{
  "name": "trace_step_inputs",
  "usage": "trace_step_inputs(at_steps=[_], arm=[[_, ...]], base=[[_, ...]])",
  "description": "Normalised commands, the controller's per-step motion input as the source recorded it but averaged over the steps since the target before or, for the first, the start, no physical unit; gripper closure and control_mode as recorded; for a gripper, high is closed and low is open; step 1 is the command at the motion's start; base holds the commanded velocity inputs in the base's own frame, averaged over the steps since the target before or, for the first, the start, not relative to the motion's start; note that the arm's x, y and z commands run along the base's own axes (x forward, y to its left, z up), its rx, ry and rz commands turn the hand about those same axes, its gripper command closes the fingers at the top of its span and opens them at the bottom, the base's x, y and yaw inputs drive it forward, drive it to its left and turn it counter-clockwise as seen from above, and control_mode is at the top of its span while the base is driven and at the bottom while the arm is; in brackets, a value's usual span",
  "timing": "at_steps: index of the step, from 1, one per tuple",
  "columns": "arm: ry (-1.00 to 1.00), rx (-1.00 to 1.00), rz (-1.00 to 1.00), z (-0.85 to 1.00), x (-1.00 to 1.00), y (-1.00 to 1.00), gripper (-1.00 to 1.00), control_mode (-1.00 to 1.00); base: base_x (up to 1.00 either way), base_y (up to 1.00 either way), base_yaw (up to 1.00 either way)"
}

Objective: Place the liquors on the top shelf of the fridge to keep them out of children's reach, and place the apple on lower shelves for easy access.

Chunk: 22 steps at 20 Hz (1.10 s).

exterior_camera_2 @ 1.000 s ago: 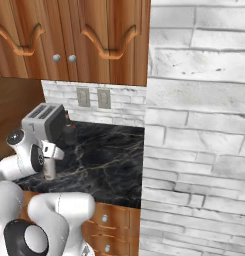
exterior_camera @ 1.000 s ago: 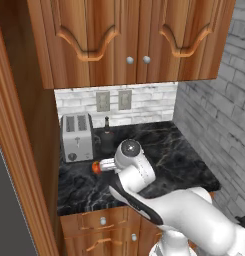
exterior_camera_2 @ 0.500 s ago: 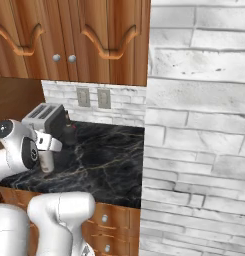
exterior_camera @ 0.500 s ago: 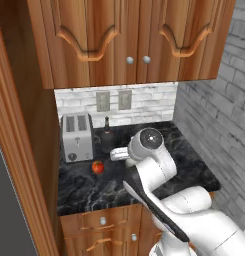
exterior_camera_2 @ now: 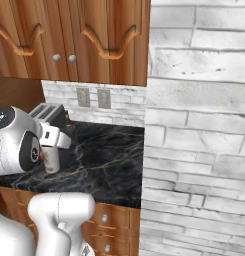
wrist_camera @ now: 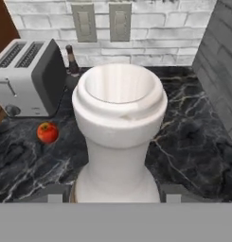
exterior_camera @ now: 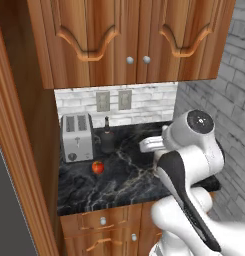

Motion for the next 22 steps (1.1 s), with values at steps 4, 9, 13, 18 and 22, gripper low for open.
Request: trace_step_inputs(at_steps=[4, 9, 13, 18, 22], arm=[[0.00, 0.00, 0.00, 0.49, -0.65, -0.45, 1.00, -1.00], [-0.01, 0.00, 0.01, 0.47, -0.53, -0.28, 1.00, -1.00], [-0.05, 0.00, 0.06, 0.58, -0.52, -0.04, 1.00, -1.00], [0.00, 0.00, 0.00, 0.00, 0.00, 0.00, 1.00, 1.00], [0.00, 0.00, 0.00, 0.00, 0.00, 0.00, 1.00, 1.00]], base=[[0.00, 0.00, 0.00], [0.00, 0.00, 0.00], [0.00, 0.00, 0.00], [-0.68, 0.02, 0.16], [-0.65, 0.25, 0.33]])
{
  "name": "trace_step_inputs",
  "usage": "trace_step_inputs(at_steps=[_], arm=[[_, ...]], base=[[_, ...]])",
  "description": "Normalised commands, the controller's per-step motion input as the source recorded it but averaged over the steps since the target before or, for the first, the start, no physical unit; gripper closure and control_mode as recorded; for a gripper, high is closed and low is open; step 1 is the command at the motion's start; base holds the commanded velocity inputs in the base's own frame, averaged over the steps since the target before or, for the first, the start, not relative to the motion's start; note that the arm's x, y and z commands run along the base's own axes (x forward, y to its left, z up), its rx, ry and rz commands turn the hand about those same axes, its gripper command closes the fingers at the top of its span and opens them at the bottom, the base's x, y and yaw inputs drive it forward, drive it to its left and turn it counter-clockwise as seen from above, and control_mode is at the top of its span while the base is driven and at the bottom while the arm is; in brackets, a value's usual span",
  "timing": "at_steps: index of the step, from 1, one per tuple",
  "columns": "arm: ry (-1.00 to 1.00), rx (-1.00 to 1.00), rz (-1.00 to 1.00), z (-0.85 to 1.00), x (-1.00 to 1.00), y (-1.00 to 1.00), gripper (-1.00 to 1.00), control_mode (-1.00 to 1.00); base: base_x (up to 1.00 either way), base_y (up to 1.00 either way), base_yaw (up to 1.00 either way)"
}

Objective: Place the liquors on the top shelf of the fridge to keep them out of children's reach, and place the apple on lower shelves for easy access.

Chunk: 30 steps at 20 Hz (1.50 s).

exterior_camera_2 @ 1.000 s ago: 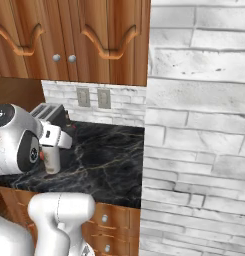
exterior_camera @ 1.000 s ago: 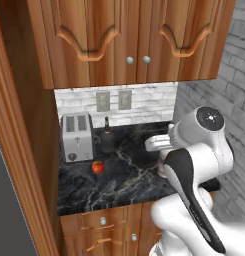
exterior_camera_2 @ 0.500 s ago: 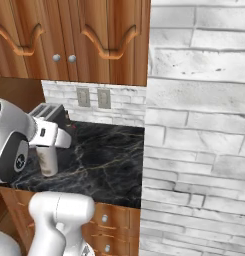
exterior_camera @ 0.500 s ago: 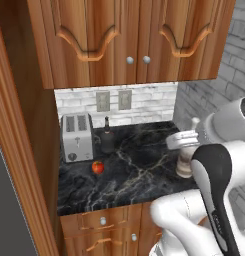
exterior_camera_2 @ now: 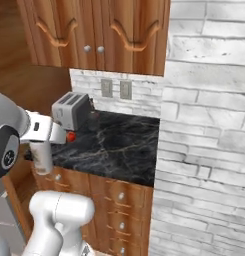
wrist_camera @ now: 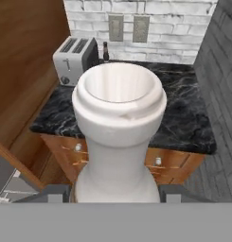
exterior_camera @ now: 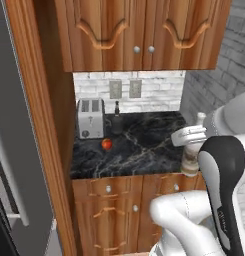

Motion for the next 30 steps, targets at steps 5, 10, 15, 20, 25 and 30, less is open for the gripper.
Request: trace_step_inputs(at_steps=[5, 10, 15, 20, 25, 30], arm=[[0.00, 0.00, 0.00, 0.00, 0.00, 0.00, 1.00, 1.00], [0.00, 0.00, 0.00, 0.00, 0.00, 0.00, 1.00, 1.00], [0.00, 0.00, 0.00, 0.00, 0.00, 0.00, 1.00, 1.00], [0.00, 0.00, 0.00, 0.00, 0.00, 0.00, 1.00, 1.00], [0.00, 0.00, 0.00, 0.00, 0.00, 0.00, 1.00, 1.00], [0.00, 0.00, 0.00, 0.00, 0.00, 0.00, 1.00, 1.00]], base=[[-0.41, 0.21, 0.53], [-0.20, 0.38, 0.65], [-0.01, 0.71, 0.70], [0.00, 0.97, 0.66], [0.12, 1.00, 0.56], [0.25, 0.99, 0.27]])
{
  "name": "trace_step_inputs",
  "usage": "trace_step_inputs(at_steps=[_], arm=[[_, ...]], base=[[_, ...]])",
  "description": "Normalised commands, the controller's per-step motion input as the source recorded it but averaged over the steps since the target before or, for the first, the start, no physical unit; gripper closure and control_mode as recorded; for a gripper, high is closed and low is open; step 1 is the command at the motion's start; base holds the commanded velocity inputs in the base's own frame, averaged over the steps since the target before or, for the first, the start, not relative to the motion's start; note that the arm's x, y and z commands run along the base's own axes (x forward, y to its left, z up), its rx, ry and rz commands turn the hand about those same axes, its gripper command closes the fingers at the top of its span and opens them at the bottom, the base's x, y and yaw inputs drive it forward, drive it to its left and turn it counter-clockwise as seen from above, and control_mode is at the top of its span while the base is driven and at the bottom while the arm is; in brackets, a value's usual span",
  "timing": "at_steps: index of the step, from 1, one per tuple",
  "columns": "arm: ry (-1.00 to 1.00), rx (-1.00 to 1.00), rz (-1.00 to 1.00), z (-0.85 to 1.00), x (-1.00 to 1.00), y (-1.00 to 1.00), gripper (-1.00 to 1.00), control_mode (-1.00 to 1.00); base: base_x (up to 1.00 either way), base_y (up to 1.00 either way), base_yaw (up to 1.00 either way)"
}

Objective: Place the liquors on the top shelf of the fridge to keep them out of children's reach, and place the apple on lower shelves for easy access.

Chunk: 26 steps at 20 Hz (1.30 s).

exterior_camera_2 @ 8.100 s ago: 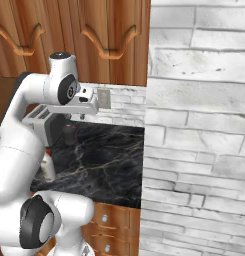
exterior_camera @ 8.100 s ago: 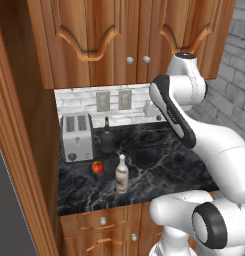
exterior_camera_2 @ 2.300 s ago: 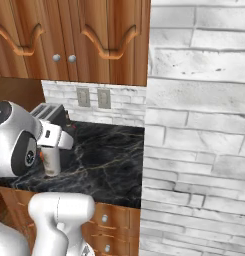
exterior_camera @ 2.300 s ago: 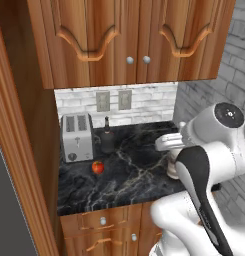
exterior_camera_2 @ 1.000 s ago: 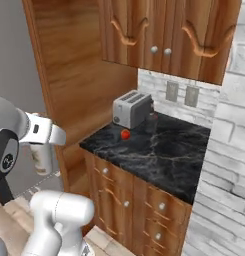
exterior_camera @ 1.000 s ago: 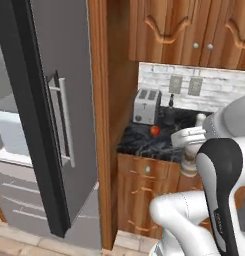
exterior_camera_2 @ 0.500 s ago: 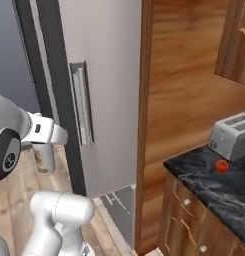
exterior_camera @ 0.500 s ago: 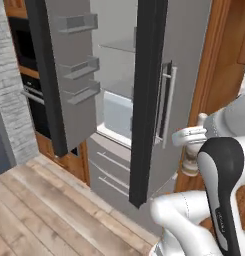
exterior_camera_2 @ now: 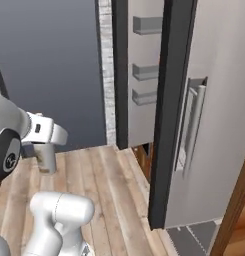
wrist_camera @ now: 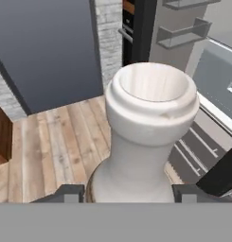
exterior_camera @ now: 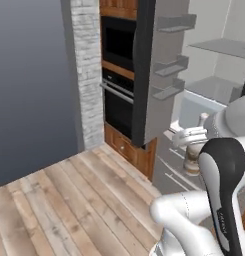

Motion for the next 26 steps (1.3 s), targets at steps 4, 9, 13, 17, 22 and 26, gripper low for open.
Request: trace_step_inputs(at_steps=[4, 9, 13, 17, 22, 26], arm=[[0.00, 0.00, 0.00, 0.00, 0.00, 0.00, 1.00, 1.00], [0.00, 0.00, 0.00, 0.00, 0.00, 0.00, 1.00, 1.00], [0.00, 0.00, 0.00, 0.00, 0.00, 0.00, 1.00, 1.00], [0.00, 0.00, 0.00, 0.00, 0.00, 0.00, 1.00, 1.00], [0.00, 0.00, 0.00, 0.00, 0.00, 0.00, 1.00, 1.00], [0.00, 0.00, 0.00, 0.00, 0.00, 0.00, 1.00, 1.00]], base=[[0.01, 0.61, -0.12], [0.03, 0.37, -0.53], [0.27, 0.54, -0.70], [0.46, 0.81, -0.65], [0.35, 0.94, -0.54], [0.26, 0.74, -0.44]])
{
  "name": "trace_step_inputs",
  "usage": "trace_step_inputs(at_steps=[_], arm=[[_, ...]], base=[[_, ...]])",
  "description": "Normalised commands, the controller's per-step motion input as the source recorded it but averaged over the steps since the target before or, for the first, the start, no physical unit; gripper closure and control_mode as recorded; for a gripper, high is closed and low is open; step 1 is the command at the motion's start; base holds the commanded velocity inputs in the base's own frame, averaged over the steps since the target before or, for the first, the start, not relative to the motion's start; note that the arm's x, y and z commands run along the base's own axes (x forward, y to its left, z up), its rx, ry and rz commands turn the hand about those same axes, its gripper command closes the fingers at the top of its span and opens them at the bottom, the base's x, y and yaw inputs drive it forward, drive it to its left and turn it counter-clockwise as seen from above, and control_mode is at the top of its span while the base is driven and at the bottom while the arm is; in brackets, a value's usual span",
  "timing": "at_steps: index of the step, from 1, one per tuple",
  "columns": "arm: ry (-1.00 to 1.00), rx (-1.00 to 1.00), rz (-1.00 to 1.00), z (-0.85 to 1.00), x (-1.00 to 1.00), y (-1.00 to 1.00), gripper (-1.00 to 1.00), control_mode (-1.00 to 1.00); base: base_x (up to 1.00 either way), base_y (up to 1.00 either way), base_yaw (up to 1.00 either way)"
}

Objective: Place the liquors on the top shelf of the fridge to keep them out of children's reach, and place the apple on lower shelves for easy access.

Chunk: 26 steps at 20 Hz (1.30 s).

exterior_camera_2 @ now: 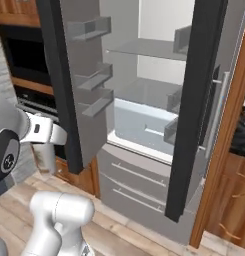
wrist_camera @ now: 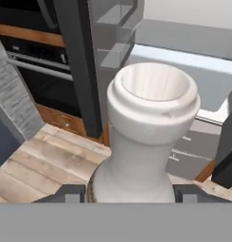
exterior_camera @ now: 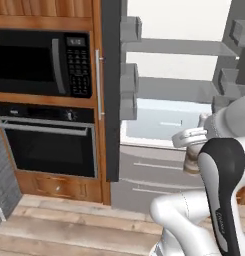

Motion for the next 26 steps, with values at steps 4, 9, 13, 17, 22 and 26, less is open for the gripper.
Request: trace_step_inputs(at_steps=[4, 9, 13, 17, 22, 26], arm=[[0.00, 0.00, 0.00, 0.00, 0.00, 0.00, 1.00, 1.00], [0.00, 0.00, 0.00, 0.00, 0.00, 0.00, 1.00, 1.00], [0.00, 0.00, 0.00, 0.00, 0.00, 0.00, 1.00, 1.00], [0.00, 0.00, 0.00, 0.00, 0.00, 0.00, 1.00, 1.00], [0.00, 0.00, 0.00, 0.00, 0.00, 0.00, 1.00, 1.00], [0.00, 0.00, 0.00, 0.00, 0.00, 0.00, 1.00, 1.00]], base=[[0.25, 0.45, -0.41], [0.19, 0.01, -0.34], [0.18, -0.04, -0.32], [0.21, -0.11, -0.29], [0.28, -0.19, -0.20], [0.41, -0.24, -0.05]])
